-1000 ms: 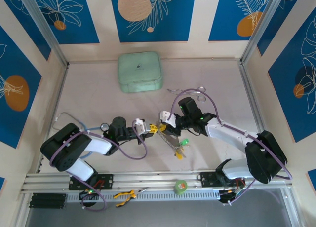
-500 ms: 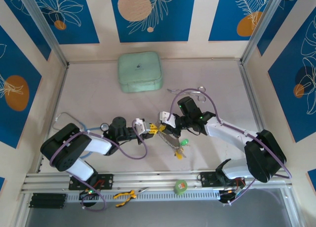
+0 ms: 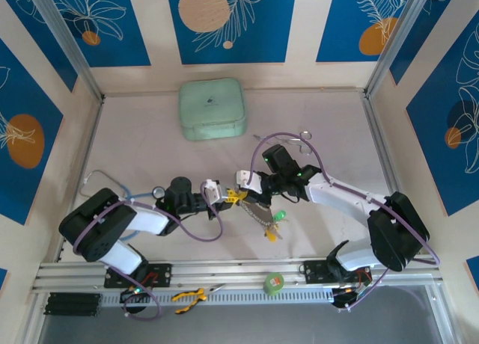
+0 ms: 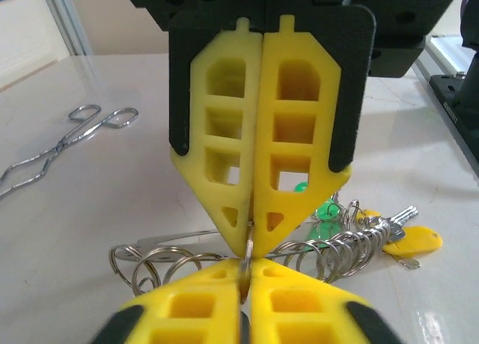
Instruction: Put the keys on the keyring
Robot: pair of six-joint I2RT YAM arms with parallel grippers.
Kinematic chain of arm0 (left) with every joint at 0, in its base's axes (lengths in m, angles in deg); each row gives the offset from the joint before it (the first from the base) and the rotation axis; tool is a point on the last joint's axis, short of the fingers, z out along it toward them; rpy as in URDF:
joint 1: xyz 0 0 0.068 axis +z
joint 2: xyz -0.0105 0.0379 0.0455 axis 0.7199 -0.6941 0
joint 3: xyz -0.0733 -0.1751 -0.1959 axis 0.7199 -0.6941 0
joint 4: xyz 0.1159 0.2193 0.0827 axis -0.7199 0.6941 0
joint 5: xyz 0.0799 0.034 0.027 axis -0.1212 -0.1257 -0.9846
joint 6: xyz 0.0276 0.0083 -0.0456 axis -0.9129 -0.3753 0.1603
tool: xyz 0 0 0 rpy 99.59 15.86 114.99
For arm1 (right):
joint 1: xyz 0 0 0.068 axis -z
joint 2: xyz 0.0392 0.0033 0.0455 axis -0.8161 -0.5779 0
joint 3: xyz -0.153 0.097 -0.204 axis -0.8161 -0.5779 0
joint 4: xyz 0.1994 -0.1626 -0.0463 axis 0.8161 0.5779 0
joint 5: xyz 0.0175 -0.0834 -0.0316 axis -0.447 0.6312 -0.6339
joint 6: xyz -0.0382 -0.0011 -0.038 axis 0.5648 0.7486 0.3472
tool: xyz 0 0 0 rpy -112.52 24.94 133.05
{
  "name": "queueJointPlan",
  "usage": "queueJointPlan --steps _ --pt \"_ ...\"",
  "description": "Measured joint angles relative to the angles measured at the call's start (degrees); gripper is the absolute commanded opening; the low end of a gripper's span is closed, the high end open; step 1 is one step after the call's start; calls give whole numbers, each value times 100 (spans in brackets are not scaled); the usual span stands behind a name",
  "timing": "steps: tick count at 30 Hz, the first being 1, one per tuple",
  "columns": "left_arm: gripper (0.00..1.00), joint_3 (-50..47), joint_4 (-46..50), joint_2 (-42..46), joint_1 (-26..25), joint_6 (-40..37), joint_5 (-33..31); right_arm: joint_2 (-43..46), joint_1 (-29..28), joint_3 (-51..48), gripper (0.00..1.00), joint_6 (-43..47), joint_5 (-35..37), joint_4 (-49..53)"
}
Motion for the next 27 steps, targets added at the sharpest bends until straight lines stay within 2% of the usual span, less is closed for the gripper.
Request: queueJointPlan --steps 1,2,5,6,10,12,15,18,23,27 --pt "0 0 37 33 0 -11 4 0 -2 13 0 20 15 15" --pt "0 0 111 87 0 -72 -15 0 -9 24 5 28 24 17" --pt "0 0 271 243 -2 -188 -39 33 0 22 36 -11 42 -20" --pt "0 0 319 315 -2 -245 -68 101 39 -22 41 -74 39 -81" --pt "0 -2 457 610 -63 -662 -341 846 306 -588 45 -402 35 -597" --pt "0 -11 549 752 -214 -1045 -570 1456 501 -1049 56 -791 39 -1080" --pt "0 -15 654 866 -442 -1558 -905 2216 660 -1683 56 -1408 247 -1967" --pt "0 -20 706 896 -564 -1958 -1187 2568 682 -2000 57 -2006 581 -2476" --pt "0 -33 704 896 -640 -2334 -1510 2758 804 -2026 57 -3241 1152 -2682" --pt "0 -33 680 876 -656 -2422 -1685 2813 1032 -1814 56 -4312 1458 -2385"
